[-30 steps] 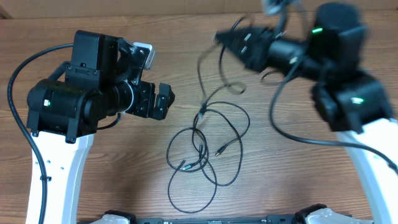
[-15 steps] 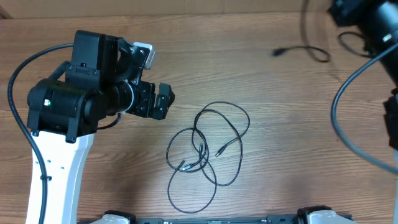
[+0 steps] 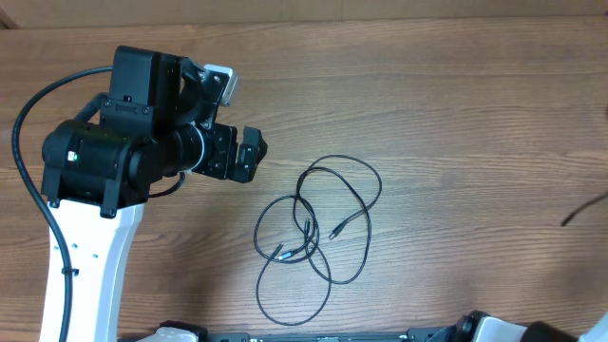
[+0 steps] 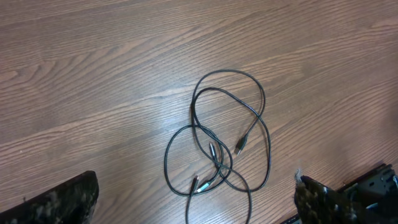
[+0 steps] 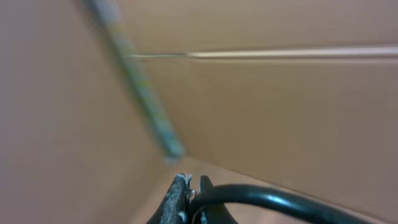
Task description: Untangle cables
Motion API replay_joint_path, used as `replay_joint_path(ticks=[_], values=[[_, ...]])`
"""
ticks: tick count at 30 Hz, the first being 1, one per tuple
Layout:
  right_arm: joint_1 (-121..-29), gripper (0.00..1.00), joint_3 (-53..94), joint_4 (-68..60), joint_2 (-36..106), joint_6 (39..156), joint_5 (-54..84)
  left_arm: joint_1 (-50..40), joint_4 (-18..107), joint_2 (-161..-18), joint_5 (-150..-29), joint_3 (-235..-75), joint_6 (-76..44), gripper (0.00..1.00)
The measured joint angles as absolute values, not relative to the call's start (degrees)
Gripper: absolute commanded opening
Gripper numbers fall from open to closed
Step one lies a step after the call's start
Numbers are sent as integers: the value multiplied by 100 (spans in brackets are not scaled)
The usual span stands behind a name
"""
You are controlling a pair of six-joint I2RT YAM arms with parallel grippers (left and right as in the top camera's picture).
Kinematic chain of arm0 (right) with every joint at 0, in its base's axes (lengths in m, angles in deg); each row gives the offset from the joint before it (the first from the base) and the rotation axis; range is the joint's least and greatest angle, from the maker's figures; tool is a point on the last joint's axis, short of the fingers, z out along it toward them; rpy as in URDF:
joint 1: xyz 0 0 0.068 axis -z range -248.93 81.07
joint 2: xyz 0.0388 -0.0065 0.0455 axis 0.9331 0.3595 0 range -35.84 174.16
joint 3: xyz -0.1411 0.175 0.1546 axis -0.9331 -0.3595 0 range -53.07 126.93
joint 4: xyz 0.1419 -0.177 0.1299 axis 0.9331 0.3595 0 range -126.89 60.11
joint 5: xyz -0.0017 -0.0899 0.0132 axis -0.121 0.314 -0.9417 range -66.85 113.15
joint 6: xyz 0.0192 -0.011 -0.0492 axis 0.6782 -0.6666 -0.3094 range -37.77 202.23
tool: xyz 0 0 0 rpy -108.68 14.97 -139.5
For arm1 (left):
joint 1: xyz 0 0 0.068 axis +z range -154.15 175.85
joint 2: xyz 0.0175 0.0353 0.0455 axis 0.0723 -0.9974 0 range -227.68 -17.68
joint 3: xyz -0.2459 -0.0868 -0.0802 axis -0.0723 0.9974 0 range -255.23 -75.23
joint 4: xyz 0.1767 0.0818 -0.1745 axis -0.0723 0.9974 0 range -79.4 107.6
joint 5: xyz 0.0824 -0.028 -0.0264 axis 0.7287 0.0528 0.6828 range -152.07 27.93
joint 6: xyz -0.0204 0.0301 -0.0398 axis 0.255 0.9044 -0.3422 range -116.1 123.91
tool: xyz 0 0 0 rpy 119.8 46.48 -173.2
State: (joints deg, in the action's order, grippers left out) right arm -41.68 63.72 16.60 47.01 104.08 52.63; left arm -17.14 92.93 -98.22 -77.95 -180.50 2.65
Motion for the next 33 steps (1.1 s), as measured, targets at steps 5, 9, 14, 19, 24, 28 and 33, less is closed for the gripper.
replay_joint_path(ticks=[5, 9, 14, 19, 24, 28, 33], values=[[-2726, 4, 6370, 2644, 5238, 11247, 4633, -1714, 9293, -9822, -7795, -18050, 265, 100], [-1954, 4, 6370, 3247, 5754, 11811, 4036, -1714, 9293, -9822, -7798, -18050, 265, 100], [-1344, 4, 6370, 3660, 6351, 12045, 3315, -1714, 9293, -9830, -7798, -18050, 265, 100], [-966, 4, 6370, 3793, 6871, 12111, 2530, -1714, 9293, -9837, -7795, -18050, 265, 100], [-844, 4, 6278, 3809, 6880, 12122, 2404, -1714, 9293, -9839, -7795, -18050, 265, 100], [-588, 79, 6208, 3828, 6880, 12135, 2412, -1714, 9293, -9839, -7798, -18050, 265, 100], [-258, 100, 6204, 3927, 6880, 12235, 2406, -1714, 9293, -9839, -7795, -18050, 265, 100]])
